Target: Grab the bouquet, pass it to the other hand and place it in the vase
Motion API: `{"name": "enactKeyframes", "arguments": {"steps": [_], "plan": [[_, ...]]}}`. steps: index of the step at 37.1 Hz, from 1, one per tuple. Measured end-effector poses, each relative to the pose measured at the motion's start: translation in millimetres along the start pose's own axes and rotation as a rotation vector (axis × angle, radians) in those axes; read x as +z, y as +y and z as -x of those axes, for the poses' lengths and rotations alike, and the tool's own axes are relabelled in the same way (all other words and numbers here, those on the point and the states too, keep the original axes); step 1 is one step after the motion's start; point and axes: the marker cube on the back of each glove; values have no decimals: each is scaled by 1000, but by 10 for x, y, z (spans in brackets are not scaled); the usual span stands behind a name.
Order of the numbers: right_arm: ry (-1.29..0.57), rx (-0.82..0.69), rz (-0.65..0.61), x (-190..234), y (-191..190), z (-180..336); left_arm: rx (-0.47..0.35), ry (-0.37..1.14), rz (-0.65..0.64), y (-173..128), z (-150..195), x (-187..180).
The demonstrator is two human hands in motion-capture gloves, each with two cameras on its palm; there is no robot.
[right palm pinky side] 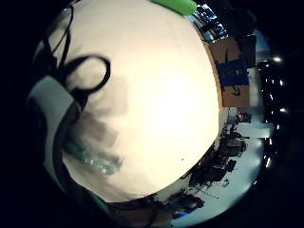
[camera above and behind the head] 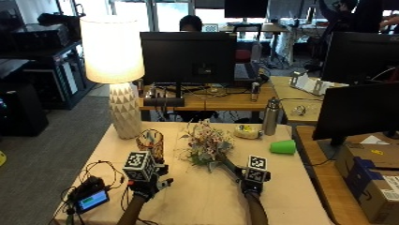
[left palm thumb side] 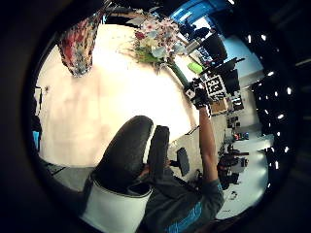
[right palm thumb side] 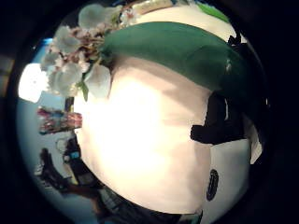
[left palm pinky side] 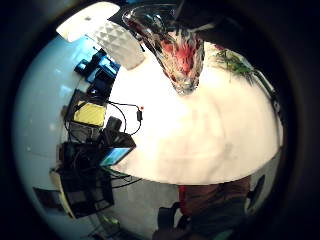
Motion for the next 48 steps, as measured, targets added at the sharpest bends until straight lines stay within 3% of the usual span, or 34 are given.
{"name": "enactKeyframes", "arguments": {"steps": [11,19,27,32,36,48], "plan": [[5,46,-164,13,30,-68,10,7,-31,-38,-11,-6],[-226,60,-279,-374,92,-10,36,102,-131,-205,-111,-195],[-675,-30,-368,-1023,315,309,110,448,-184,-388,-503,-526],[-1000,-189,-394,-1351,411,673,184,770,-199,-583,-868,-749],[-1195,-308,-379,-1533,533,960,227,894,-217,-699,-1125,-874],[-1453,-606,-272,-1713,949,1663,333,1209,-201,-812,-1857,-1288]]}}
